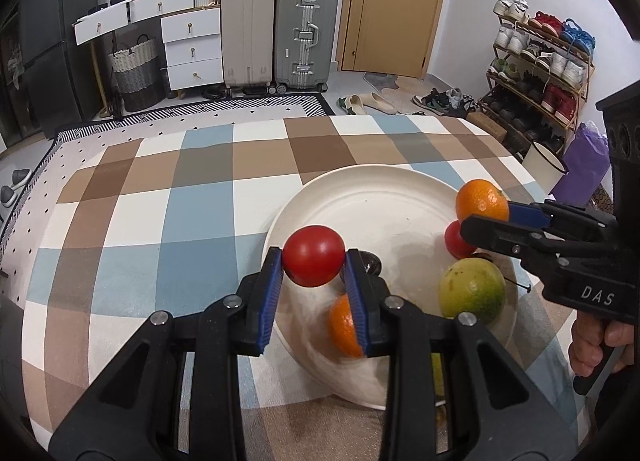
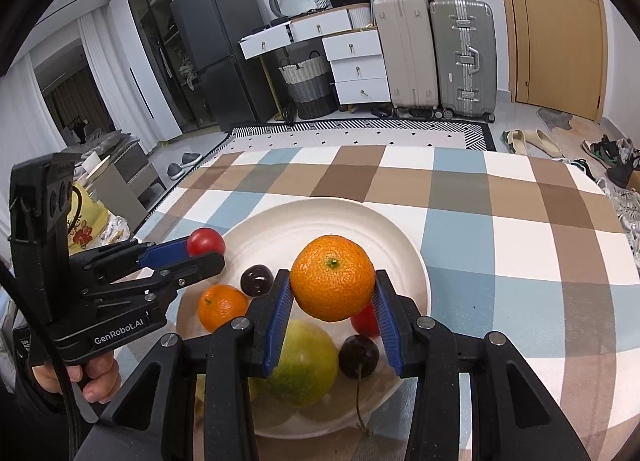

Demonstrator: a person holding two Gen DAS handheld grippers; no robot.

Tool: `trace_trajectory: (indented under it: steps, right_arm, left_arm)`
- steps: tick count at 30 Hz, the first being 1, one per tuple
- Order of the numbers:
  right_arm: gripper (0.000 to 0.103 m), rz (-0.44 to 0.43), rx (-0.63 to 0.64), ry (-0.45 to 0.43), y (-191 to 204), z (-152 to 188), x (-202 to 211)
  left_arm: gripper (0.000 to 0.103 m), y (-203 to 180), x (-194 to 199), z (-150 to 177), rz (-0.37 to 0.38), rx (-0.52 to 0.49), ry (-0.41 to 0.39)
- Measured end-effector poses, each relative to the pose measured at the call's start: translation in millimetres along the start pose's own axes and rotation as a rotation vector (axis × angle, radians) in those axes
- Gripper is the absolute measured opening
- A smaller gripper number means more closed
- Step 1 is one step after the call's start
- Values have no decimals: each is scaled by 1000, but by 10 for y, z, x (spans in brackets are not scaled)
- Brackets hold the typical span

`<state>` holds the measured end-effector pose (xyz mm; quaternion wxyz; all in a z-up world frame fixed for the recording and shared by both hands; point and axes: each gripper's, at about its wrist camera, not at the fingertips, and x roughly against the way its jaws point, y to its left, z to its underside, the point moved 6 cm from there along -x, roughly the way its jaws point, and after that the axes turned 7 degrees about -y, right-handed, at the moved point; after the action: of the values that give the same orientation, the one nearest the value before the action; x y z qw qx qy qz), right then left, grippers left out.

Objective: Organize fruits
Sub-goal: 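Carry the tomato with the left tool while the right tool carries the orange over the plate, then open both tools to release the tomato and orange into the plate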

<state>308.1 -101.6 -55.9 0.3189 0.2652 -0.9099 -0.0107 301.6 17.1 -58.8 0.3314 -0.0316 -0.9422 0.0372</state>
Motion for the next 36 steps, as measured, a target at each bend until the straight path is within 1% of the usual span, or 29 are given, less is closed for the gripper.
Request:
trace_trajectory:
  steps: [8, 14, 19, 22, 31, 33, 35, 36]
  right_arm:
    - [41, 0, 11, 30, -5, 27, -163]
    - [41, 5, 20, 32, 8, 14, -216]
    - [41, 8, 35, 37, 47, 7, -254]
    - [41, 26, 51, 42, 51, 13, -267]
    - [41, 55, 71, 58, 60, 22, -270]
    - [43, 59, 71, 59, 56, 16, -256]
    - [48, 68, 58, 32, 32, -5, -196]
    - [49, 78, 50, 15, 10, -19, -155]
  left_arm:
    - [29, 3, -147, 17, -4, -7, 18]
    - [29, -29, -221, 40, -7, -18, 29]
    - [29, -44, -228, 29, -5, -17, 30]
    - [29, -36, -217, 35, -11, -17, 29]
    - [29, 1, -200, 66, -7, 15, 38]
    - [29, 9, -184, 71, -15, 16, 36]
    - [29, -7, -132, 60, -10, 14, 17]
    - [32, -13, -101, 53, -8, 13, 7]
